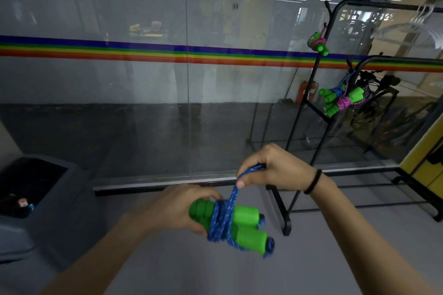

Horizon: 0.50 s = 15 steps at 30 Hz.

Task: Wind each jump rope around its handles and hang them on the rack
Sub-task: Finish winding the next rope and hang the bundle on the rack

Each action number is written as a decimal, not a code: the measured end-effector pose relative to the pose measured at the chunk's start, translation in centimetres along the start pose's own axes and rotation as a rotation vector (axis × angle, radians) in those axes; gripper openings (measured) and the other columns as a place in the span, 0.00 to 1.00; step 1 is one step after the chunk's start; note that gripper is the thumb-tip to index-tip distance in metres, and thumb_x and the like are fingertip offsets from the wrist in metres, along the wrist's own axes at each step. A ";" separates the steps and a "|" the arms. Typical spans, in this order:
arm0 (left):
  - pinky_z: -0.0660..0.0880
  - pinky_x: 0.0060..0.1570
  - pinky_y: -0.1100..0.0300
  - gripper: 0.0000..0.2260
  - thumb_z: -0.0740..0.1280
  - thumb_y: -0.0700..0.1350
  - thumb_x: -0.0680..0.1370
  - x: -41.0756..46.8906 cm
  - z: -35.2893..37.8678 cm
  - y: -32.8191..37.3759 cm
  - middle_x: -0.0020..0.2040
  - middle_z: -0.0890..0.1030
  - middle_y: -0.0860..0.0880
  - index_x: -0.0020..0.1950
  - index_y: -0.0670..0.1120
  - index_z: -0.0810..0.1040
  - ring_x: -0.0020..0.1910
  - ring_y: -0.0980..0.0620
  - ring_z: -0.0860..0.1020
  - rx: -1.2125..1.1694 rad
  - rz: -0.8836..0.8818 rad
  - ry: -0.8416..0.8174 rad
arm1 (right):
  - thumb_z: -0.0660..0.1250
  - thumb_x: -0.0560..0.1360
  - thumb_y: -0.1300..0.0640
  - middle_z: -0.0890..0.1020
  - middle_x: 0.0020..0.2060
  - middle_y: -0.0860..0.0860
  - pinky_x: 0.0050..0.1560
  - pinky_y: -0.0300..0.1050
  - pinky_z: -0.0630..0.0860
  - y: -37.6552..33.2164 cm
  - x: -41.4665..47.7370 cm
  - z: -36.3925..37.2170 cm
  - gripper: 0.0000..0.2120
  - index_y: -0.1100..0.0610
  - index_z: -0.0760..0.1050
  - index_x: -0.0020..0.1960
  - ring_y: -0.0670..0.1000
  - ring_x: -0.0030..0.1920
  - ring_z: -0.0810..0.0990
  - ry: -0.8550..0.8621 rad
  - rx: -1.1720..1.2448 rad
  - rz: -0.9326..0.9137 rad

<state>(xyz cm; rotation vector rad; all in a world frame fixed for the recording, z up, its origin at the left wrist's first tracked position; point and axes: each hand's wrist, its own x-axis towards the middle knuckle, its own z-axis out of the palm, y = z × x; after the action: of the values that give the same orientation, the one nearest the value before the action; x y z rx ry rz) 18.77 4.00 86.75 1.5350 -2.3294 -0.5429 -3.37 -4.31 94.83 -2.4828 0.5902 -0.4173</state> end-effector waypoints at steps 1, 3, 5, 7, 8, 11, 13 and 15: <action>0.72 0.44 0.63 0.24 0.76 0.54 0.61 0.1 0.0 0.9 0.45 0.79 0.63 0.54 0.61 0.72 0.43 0.64 0.76 -0.084 0.042 -0.029 | 0.73 0.67 0.53 0.84 0.34 0.45 0.40 0.39 0.74 0.2 0.4 0.1 0.04 0.53 0.83 0.40 0.40 0.36 0.80 0.006 0.067 -0.003; 0.72 0.41 0.62 0.21 0.78 0.46 0.62 0.0 -0.1 2.1 0.41 0.79 0.58 0.50 0.58 0.74 0.40 0.62 0.76 -0.337 0.106 -0.039 | 0.72 0.68 0.57 0.82 0.30 0.42 0.40 0.35 0.74 1.1 1.3 0.6 0.03 0.50 0.81 0.37 0.39 0.35 0.79 0.073 0.191 0.038; 0.74 0.44 0.62 0.21 0.78 0.42 0.62 -0.1 -0.4 2.5 0.43 0.81 0.54 0.50 0.55 0.75 0.43 0.59 0.78 -0.557 0.122 0.033 | 0.68 0.71 0.61 0.79 0.23 0.42 0.34 0.29 0.69 2.7 1.6 1.3 0.07 0.54 0.79 0.35 0.38 0.28 0.74 0.162 0.337 0.117; 0.75 0.45 0.63 0.23 0.78 0.41 0.60 0.2 -0.7 2.5 0.46 0.82 0.53 0.51 0.51 0.75 0.46 0.57 0.78 -0.726 0.109 0.134 | 0.65 0.74 0.62 0.75 0.19 0.43 0.28 0.28 0.64 3.8 1.4 2.2 0.07 0.62 0.77 0.37 0.38 0.22 0.70 0.202 0.469 0.215; 0.75 0.43 0.63 0.24 0.78 0.40 0.59 0.4 -0.7 2.4 0.46 0.82 0.52 0.52 0.48 0.75 0.45 0.57 0.79 -0.808 0.095 0.182 | 0.65 0.74 0.63 0.76 0.19 0.43 0.29 0.28 0.65 4.4 1.3 2.8 0.04 0.64 0.76 0.42 0.38 0.22 0.71 0.220 0.508 0.273; 0.77 0.41 0.65 0.26 0.76 0.40 0.56 1.4 -0.4 2.3 0.43 0.84 0.54 0.52 0.45 0.76 0.42 0.58 0.81 -1.008 0.021 0.375 | 0.72 0.65 0.64 0.70 0.20 0.63 0.26 0.31 0.63 5.0 1.2 4.8 0.07 0.65 0.77 0.42 0.38 0.21 0.67 0.297 0.662 0.385; 0.78 0.40 0.64 0.24 0.75 0.42 0.57 1.9 -0.2 2.0 0.41 0.85 0.51 0.52 0.43 0.77 0.39 0.55 0.82 -1.124 -0.045 0.496 | 0.66 0.73 0.56 0.62 0.20 0.54 0.23 0.31 0.58 4.9 1.4 5.7 0.11 0.58 0.76 0.33 0.41 0.21 0.59 0.291 0.717 0.353; 0.80 0.39 0.60 0.19 0.77 0.41 0.60 2.2 0.0 1.8 0.40 0.85 0.48 0.49 0.42 0.79 0.38 0.50 0.83 -1.167 -0.140 0.585 | 0.58 0.78 0.55 0.62 0.20 0.44 0.23 0.31 0.57 5.0 1.5 6.4 0.16 0.55 0.73 0.33 0.41 0.21 0.58 0.287 0.646 0.370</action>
<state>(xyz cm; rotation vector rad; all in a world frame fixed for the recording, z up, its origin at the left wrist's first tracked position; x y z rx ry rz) 16.47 2.61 87.72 1.0277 -1.0682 -1.0451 -1.05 -5.99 87.10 -1.6713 0.8511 -0.6930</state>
